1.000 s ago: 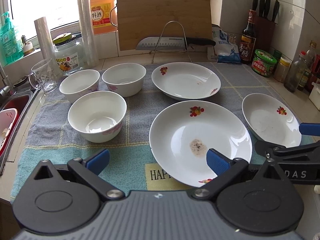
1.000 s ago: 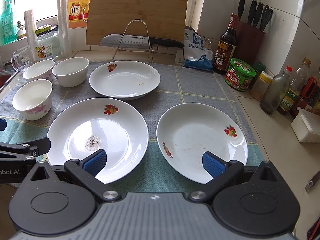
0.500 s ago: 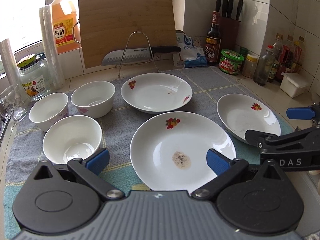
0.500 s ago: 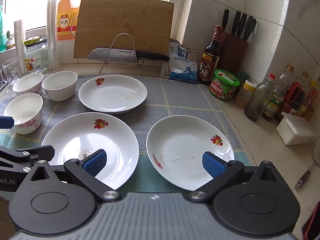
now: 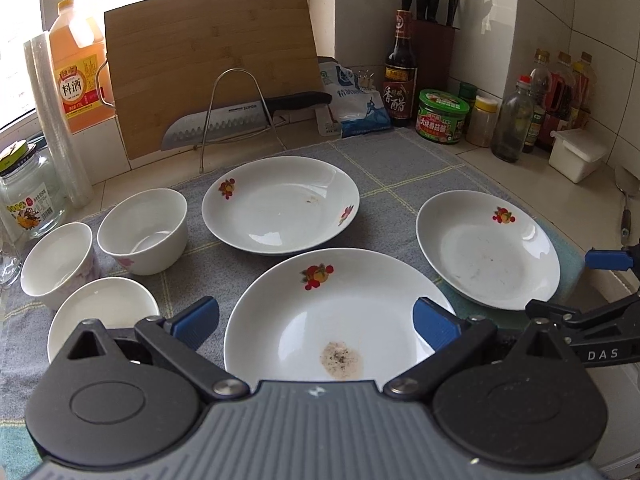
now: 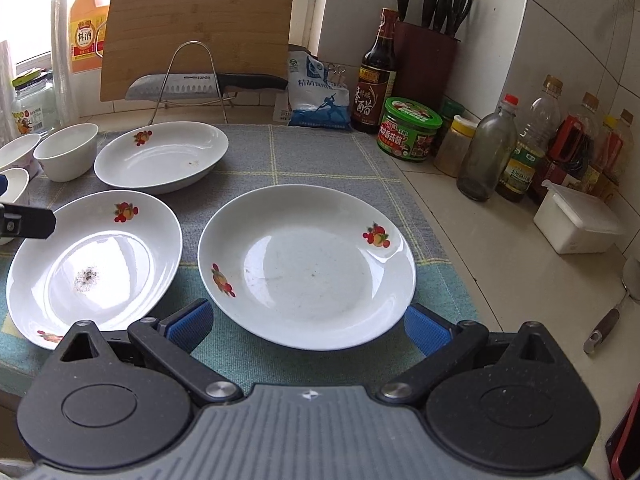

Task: Organize plates and bowls
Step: 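Move the left tool to a white flower plate and grasp its rim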

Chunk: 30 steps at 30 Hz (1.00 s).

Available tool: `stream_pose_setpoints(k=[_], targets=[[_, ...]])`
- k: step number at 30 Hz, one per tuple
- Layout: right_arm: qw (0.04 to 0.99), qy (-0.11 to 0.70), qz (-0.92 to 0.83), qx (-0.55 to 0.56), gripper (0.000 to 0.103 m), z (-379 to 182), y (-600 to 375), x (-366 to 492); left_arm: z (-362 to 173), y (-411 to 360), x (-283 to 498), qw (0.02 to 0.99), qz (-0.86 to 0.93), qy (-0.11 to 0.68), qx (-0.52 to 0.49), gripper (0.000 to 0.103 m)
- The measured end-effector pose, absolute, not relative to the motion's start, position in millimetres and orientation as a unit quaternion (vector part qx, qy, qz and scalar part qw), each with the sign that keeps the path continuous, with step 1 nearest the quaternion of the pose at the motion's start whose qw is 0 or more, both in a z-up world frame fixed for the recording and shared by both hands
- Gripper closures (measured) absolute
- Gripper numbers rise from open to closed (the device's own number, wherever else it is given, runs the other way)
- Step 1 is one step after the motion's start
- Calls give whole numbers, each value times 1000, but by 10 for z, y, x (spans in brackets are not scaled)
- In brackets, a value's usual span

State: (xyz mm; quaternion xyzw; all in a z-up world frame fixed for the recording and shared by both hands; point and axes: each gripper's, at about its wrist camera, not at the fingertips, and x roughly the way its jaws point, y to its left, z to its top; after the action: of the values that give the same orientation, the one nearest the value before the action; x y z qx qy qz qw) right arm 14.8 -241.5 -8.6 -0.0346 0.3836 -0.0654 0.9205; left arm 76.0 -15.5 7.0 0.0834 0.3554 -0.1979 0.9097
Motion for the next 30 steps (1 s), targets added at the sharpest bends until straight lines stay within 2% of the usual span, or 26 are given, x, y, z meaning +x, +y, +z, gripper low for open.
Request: stream_pose_setpoints(k=[7, 17, 30], targets=[[911, 411, -32, -7, 0, -406, -2716, 261, 77, -413, 964, 901, -225, 365, 65, 1], [901, 433, 17, -15, 0, -576, -2903, 495, 5, -866, 1183, 885, -248, 388, 77, 1], [927, 371, 46, -21, 0, -646, -2998, 345, 6, -1397, 1496, 854, -319, 392, 121, 1]])
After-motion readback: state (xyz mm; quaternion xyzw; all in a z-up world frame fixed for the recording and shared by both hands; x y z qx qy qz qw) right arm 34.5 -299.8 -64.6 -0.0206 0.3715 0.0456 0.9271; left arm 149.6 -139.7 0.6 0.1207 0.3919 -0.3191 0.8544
